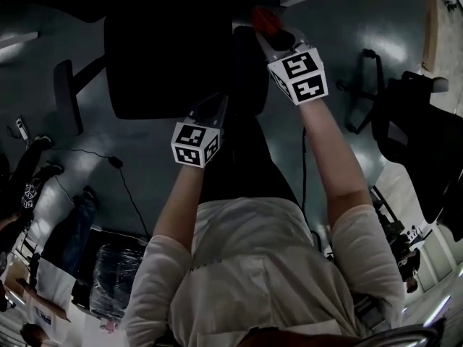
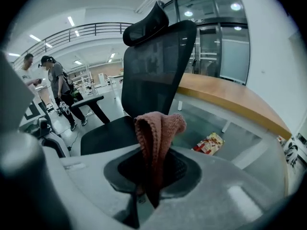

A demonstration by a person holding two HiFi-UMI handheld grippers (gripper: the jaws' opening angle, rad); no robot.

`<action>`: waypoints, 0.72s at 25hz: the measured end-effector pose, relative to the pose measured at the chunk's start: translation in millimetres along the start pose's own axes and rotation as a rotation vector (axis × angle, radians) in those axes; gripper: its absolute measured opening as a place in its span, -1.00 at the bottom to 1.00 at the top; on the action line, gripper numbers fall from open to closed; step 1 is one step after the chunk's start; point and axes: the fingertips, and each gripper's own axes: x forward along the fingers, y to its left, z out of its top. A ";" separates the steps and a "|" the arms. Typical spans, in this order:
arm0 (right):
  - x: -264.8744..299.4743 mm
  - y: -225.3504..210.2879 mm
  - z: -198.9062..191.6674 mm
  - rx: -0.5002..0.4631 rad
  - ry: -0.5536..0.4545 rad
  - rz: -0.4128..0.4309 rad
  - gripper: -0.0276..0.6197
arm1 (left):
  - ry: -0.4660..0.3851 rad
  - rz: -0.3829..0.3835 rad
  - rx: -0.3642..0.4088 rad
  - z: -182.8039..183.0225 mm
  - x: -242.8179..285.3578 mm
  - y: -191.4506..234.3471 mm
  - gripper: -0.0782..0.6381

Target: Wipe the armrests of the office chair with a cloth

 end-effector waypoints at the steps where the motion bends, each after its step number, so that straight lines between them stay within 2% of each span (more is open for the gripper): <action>1: 6.6 3.3 0.1 -0.009 0.003 0.006 -0.76 | 0.001 -0.011 -0.008 -2.9 3.5 -1.7 -0.74; 8: 23.8 30.4 2.4 -0.001 0.045 0.054 -0.76 | 0.009 -0.032 -0.050 -20.5 7.7 -4.0 -0.74; 13: 18.3 51.4 -4.2 -0.023 0.047 0.100 -0.76 | 0.015 -0.060 -0.091 -29.7 12.4 -9.3 -0.75; 18: 3.4 75.7 -16.1 0.008 0.048 0.155 -0.76 | 0.015 -0.079 -0.102 -31.0 10.1 -9.7 -0.76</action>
